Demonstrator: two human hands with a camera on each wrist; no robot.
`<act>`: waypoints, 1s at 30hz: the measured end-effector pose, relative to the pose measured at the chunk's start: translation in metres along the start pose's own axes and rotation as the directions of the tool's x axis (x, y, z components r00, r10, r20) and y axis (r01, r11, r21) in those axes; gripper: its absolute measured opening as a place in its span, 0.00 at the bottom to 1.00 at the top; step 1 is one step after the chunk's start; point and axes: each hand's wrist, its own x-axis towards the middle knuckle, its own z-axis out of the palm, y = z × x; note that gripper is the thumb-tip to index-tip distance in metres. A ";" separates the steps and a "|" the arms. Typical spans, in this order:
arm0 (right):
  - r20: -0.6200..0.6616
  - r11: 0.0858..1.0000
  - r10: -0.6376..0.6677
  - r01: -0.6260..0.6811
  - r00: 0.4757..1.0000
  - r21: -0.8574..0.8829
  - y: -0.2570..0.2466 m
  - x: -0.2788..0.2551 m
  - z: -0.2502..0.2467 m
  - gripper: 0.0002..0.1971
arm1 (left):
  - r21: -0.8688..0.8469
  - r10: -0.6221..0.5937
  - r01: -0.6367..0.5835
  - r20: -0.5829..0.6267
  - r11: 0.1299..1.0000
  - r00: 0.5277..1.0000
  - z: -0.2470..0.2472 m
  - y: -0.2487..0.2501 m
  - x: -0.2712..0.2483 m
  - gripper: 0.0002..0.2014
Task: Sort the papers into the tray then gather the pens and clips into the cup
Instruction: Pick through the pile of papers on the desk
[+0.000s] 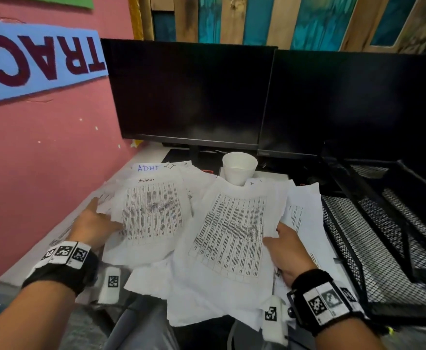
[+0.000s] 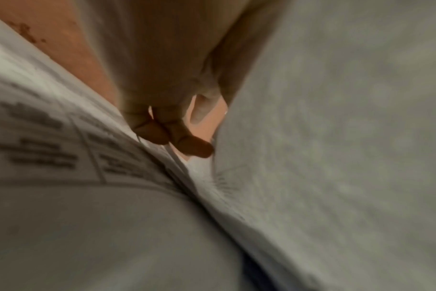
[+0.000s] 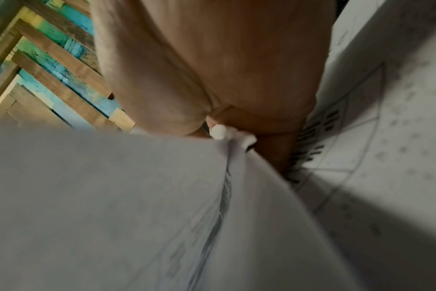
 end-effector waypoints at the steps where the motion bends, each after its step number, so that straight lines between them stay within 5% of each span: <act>1: -0.007 1.000 0.002 -0.002 1.000 -0.004 -0.001 0.000 0.000 0.22 | -0.040 -0.011 0.012 0.020 0.999 1.000 0.000 -0.001 -0.001 0.51; 6: -0.013 0.999 -0.006 0.006 1.000 -0.032 -0.006 -0.006 0.001 0.19 | -0.055 0.000 0.006 0.110 0.998 0.994 -0.009 -0.007 -0.004 0.48; 8: -0.011 1.000 -0.001 0.001 1.000 -0.016 -0.006 -0.008 0.001 0.20 | -0.087 0.043 -0.033 0.116 0.996 0.992 -0.015 -0.005 -0.008 0.39; 12: -0.016 0.999 0.011 -0.010 1.000 0.043 -0.009 -0.015 0.001 0.20 | -0.145 0.242 -0.238 0.010 0.960 0.970 -0.029 0.002 -0.018 0.32; 15: -0.018 0.996 0.019 -0.018 1.000 0.089 -0.011 -0.018 0.002 0.23 | -0.298 0.319 -0.310 -0.020 0.903 0.948 -0.044 0.010 -0.025 0.31; 22: -0.024 0.978 0.055 -0.049 0.998 0.204 -0.011 -0.020 0.000 0.24 | -0.618 0.383 -0.274 0.048 0.737 0.923 -0.046 0.036 -0.049 0.29; 30: 0.003 0.929 0.075 -0.071 0.997 0.363 -0.009 -0.026 -0.007 0.16 | -0.461 0.429 -0.270 0.286 0.845 0.857 0.024 0.046 -0.076 0.31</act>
